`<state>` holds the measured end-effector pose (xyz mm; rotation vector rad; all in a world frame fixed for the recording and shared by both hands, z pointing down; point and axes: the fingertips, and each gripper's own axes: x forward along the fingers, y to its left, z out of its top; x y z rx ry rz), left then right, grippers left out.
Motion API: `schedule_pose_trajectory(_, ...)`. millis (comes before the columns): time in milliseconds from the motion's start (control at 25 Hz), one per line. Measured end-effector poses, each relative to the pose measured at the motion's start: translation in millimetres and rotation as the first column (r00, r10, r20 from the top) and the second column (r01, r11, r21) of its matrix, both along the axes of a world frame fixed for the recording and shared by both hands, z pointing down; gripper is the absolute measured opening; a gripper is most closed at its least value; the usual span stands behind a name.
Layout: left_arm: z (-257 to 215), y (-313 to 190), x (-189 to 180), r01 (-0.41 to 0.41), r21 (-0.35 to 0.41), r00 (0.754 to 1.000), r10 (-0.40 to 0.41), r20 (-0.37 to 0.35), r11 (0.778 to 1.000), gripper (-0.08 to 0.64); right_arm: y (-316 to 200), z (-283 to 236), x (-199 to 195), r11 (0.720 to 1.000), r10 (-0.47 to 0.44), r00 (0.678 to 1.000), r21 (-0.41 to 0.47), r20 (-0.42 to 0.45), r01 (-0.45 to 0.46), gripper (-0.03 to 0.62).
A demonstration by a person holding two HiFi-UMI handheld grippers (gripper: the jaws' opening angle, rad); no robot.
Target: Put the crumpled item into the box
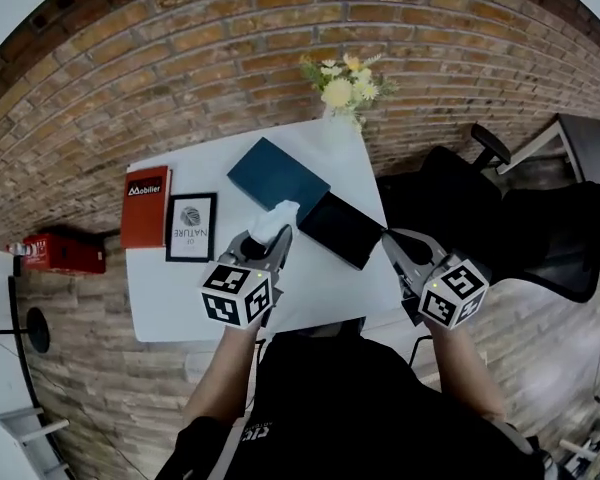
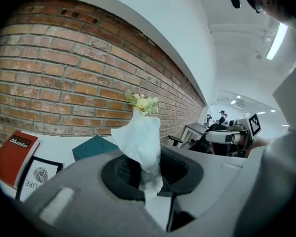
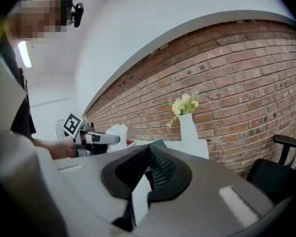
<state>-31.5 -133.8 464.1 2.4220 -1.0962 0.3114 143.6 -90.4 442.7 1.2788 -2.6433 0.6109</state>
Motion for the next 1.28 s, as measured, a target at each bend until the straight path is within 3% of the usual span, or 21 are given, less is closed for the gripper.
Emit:
schedule_pose_trajectory(400, -4.1, 10.3, 52.6, 0.098, 0.011, 0.995, -0.098, 0.018, 0.995, 0.084, -2.3, 13.8, 54.8, 0.994, -0.111, 0.994, -0.025, 0.015, 0.111, 0.000)
schedule_pose_trajectory(760, 17.6, -4.2, 65.3, 0.081, -0.041, 0.996, -0.079, 0.027, 0.996, 0.084, -22.7, 26.0, 24.7, 0.982, -0.180, 0.983, -0.048, 0.042, 0.181, 0.000)
schedule_pose_trajectory(1280, 87.2, -19.7, 72.4, 0.025, -0.200, 0.999, -0.016, 0.047, 0.980, 0.084, -41.2, 49.5, 34.7, 0.985, -0.121, 0.992, -0.121, 0.036, 0.125, 0.000)
